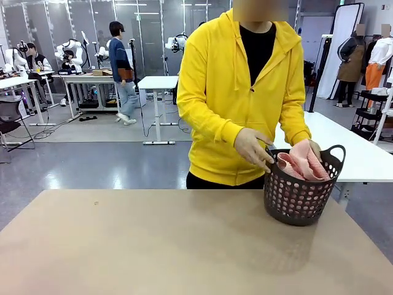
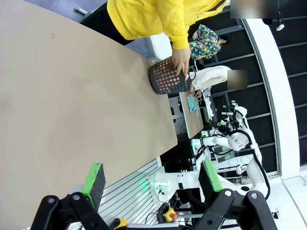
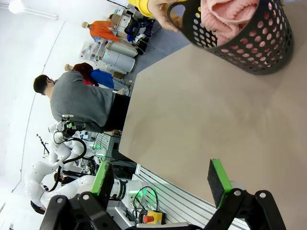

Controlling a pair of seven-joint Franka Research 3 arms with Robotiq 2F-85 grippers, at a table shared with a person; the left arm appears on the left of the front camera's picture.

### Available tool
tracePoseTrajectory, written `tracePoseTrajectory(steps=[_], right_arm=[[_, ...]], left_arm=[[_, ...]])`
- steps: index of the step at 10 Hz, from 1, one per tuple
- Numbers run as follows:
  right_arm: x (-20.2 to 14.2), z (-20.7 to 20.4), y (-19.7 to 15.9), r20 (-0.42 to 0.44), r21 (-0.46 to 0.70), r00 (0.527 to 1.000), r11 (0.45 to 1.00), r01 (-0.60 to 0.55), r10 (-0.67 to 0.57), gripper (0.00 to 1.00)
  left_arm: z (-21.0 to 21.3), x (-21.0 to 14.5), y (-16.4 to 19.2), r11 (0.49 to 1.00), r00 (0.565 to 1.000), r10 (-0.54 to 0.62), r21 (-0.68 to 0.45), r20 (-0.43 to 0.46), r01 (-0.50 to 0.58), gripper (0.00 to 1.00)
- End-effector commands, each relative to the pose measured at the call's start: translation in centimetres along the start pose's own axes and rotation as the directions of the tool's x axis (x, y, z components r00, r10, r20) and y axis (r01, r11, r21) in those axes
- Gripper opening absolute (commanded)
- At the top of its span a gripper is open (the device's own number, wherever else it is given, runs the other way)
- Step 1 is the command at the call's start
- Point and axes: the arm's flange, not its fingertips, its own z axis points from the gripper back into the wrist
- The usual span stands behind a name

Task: Fold the towel.
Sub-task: Grab the top end of the 100 cm Hotel Towel extended by the human.

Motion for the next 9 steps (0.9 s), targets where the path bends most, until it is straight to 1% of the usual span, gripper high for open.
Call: tracePoseTrajectory(steps=[1, 9], right_arm=[[0.13, 0.01, 0.07, 0.006, 0.006, 1.0, 1.0, -0.009, 0.009, 1.0], [0.13, 0.01, 0.07, 0.006, 0.006, 1.0, 1.0, -0.009, 0.009, 1.0]], left_arm=[[0.06, -0.04, -0.06, 1.0, 1.0, -0.009, -0.012, -0.004, 0.009, 1.0], [0.06, -0.04, -0.06, 1.0, 1.0, -0.009, -0.012, -0.004, 0.009, 1.0]])
